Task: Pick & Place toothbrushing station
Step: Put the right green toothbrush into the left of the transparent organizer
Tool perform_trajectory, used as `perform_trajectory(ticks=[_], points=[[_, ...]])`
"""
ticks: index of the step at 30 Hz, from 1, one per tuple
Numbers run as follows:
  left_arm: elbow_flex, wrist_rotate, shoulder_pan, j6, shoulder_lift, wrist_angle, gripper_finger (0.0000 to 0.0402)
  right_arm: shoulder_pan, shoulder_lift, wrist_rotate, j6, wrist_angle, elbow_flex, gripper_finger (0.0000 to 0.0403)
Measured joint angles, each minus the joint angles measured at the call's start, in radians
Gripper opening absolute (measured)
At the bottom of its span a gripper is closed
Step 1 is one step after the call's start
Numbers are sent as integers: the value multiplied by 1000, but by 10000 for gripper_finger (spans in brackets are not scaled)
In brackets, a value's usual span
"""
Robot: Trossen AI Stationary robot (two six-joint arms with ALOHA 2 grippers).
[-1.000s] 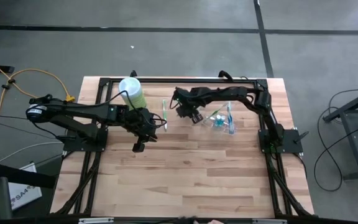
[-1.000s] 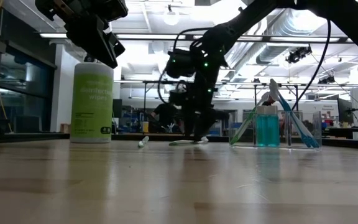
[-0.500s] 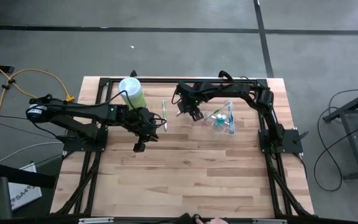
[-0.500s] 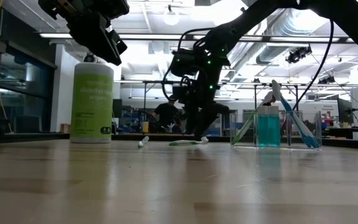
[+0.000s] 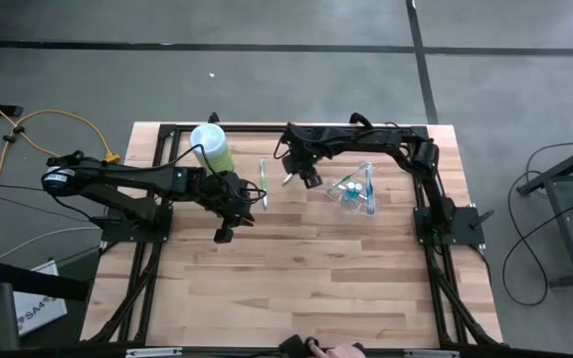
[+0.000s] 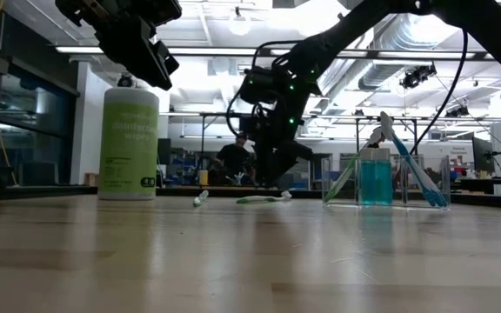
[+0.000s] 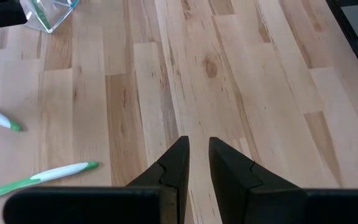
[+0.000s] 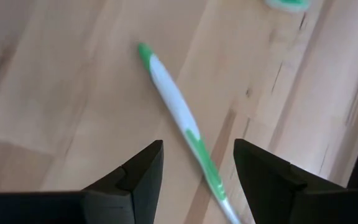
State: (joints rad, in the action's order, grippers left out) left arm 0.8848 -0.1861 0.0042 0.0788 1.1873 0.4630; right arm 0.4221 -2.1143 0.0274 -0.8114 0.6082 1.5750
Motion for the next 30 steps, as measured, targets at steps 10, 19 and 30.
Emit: perform_trajectory(ticks=[10,19,30], points=[[0,0,0,0,0,0,57,36,-2,88,80,-13,4,189],[0,0,0,1,0,0,57,77,-2,107,92,25,4,189],[0,0,0,11,0,0,57,111,-4,131,111,68,4,179]])
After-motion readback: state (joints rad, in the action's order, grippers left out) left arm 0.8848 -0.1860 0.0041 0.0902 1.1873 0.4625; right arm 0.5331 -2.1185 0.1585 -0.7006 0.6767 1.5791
